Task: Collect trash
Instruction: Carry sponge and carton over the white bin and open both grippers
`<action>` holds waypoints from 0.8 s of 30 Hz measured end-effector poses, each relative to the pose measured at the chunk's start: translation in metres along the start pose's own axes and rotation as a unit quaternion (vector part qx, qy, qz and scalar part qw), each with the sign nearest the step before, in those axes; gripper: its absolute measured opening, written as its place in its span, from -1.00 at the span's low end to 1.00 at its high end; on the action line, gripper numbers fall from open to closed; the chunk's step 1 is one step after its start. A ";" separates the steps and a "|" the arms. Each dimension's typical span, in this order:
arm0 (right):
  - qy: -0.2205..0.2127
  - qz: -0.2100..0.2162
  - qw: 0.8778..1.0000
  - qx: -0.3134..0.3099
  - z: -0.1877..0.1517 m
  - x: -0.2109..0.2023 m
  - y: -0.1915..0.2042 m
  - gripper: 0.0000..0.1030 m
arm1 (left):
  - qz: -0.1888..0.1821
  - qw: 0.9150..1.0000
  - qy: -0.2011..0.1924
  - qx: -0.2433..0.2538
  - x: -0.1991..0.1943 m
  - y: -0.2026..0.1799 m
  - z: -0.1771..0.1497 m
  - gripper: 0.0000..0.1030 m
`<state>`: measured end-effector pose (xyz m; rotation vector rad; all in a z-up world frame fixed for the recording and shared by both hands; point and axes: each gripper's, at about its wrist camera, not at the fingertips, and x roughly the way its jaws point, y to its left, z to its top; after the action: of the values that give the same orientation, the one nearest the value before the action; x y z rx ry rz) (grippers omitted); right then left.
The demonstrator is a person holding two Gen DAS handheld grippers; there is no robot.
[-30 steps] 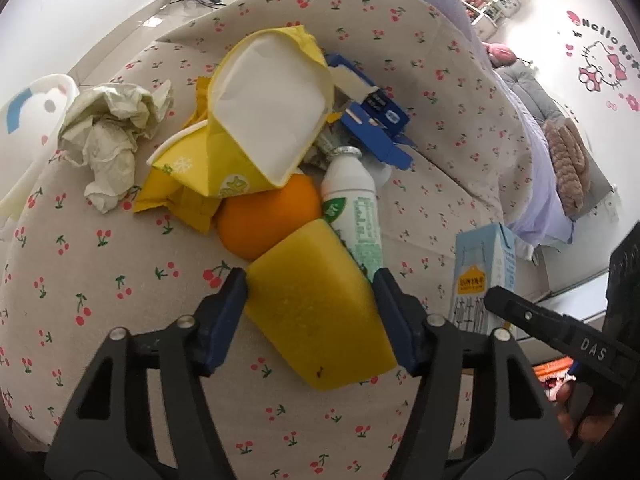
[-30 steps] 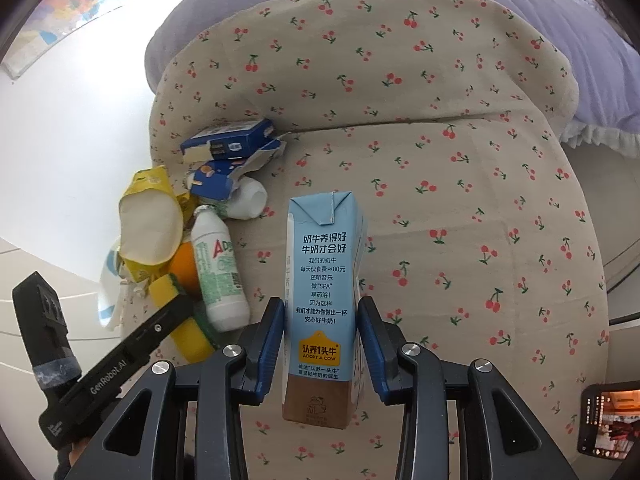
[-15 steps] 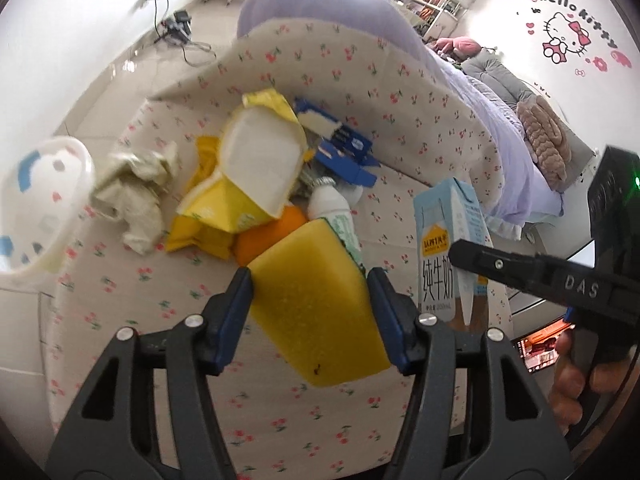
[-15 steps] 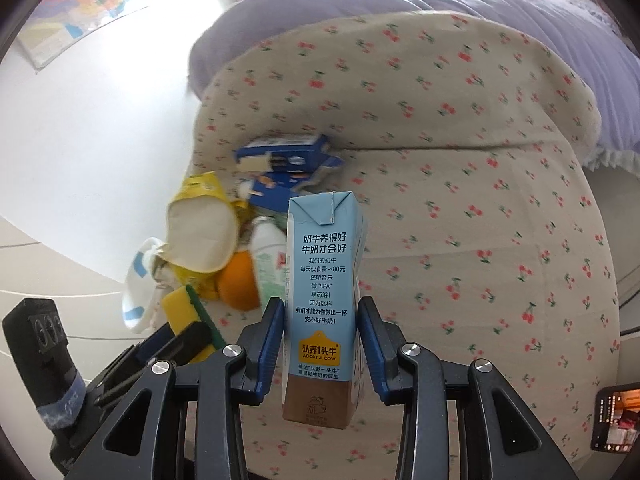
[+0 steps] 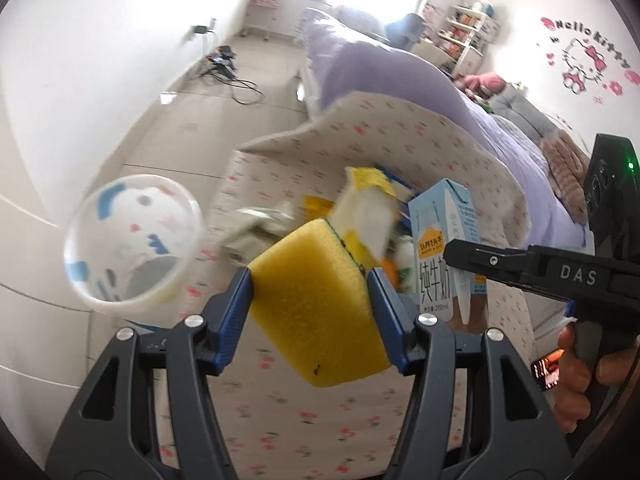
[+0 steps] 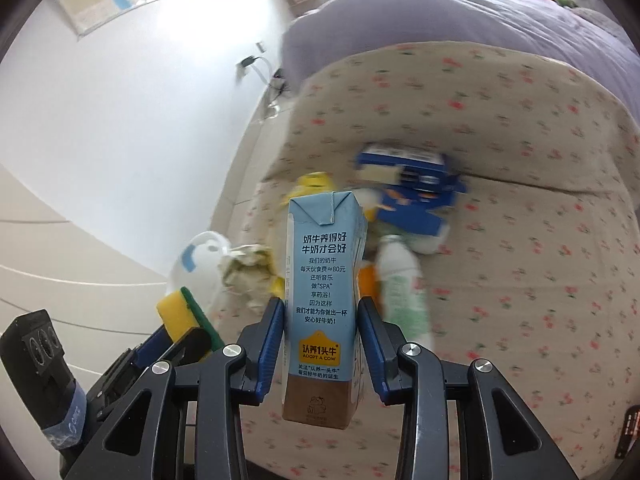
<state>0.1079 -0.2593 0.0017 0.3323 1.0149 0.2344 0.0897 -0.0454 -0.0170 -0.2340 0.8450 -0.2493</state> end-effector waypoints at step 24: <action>0.035 0.103 0.993 -0.033 0.036 0.141 0.131 -0.24 | 0.128 0.990 -0.034 -0.038 0.023 0.142 0.038 0.21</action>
<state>0.2062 -0.0952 -0.0425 0.3717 1.0392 0.4685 0.1508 0.0857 -0.0514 -0.2020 0.8080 0.0320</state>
